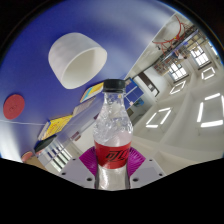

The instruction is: Pour water

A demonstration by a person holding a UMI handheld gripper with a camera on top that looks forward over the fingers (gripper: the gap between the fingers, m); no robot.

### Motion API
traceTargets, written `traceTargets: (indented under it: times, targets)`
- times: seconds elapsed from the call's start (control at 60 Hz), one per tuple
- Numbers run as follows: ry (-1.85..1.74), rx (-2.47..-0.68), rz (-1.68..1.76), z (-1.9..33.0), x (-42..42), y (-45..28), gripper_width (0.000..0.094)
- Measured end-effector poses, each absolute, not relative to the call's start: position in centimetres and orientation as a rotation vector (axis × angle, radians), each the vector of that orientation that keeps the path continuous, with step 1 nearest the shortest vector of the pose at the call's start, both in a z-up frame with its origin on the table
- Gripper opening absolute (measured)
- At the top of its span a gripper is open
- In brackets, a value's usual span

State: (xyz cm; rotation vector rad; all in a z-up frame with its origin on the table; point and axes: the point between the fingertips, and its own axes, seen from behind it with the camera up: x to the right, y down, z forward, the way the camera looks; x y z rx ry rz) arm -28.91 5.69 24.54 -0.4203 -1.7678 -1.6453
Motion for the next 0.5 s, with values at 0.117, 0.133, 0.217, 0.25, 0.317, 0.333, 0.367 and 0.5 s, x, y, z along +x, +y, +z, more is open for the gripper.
traceTargets:
  times: [0.117, 0.133, 0.217, 0.25, 0.317, 0.333, 0.367, 0.5]
  targets:
    - [-1.607, -0.588, -1.53, 29.0, -28.2, 5.2, 0.034]
    - [-1.569, -0.625, -1.499, 30.3, -28.0, 4.7, 0.0337]
    - [-1.339, -0.839, -1.284, 35.5, -26.7, 4.0, 0.0341]
    - [-1.225, -0.918, -1.179, 37.8, -26.0, 3.5, 0.034]
    - [-1.004, -1.08, -0.928, 41.5, -24.4, 2.8, 0.0341]
    - [-0.948, -1.117, -0.866, 42.2, -24.0, 2.7, 0.0338]
    - [-0.832, -1.183, -0.749, 43.2, -23.3, 2.4, 0.0343]
    - [-0.469, -1.389, -0.308, 42.9, -20.0, 1.8, 0.0342]
